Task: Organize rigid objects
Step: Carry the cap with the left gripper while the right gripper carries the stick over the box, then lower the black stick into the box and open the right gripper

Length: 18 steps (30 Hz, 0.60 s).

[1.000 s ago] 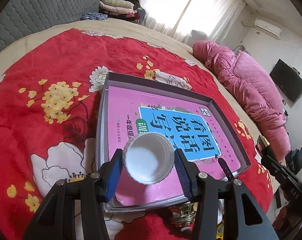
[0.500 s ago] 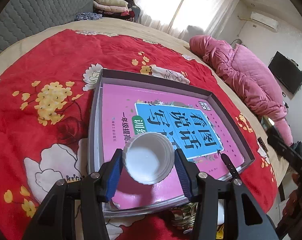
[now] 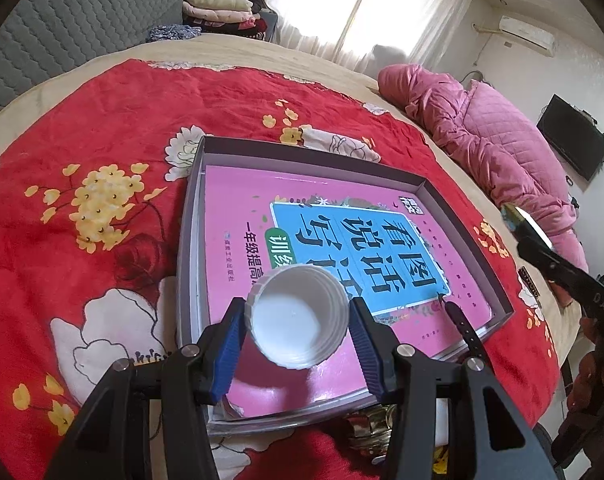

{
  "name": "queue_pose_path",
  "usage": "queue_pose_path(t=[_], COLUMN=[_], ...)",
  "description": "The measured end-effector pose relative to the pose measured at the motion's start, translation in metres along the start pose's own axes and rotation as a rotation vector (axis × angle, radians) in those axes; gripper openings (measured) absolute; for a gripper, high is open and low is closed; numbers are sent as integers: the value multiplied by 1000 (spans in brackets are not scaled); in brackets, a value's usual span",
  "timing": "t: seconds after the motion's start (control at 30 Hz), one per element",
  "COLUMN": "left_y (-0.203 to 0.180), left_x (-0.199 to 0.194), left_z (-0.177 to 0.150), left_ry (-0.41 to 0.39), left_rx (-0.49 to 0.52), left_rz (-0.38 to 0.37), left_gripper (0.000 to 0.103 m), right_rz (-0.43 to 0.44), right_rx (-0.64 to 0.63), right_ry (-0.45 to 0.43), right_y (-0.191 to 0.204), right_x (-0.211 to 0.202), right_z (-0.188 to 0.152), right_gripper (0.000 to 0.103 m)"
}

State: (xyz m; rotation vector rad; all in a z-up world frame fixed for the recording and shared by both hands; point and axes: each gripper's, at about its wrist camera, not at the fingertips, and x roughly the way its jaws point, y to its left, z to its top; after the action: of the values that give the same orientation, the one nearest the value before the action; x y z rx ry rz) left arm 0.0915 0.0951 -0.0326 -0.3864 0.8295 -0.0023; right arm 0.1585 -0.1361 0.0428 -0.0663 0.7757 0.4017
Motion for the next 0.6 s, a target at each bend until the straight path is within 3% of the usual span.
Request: queue_pose_path(t=[0.6], left_y=[-1], left_x=[-2], left_z=[-1], left_ry=[32], left_rx=[26], left_rz=[30], left_gripper=[51], right_rz=[-1], right_rx=[-26], right_ry=[49], right_y=[7], right_x=[18], right_z=[-12], right_gripper=[22])
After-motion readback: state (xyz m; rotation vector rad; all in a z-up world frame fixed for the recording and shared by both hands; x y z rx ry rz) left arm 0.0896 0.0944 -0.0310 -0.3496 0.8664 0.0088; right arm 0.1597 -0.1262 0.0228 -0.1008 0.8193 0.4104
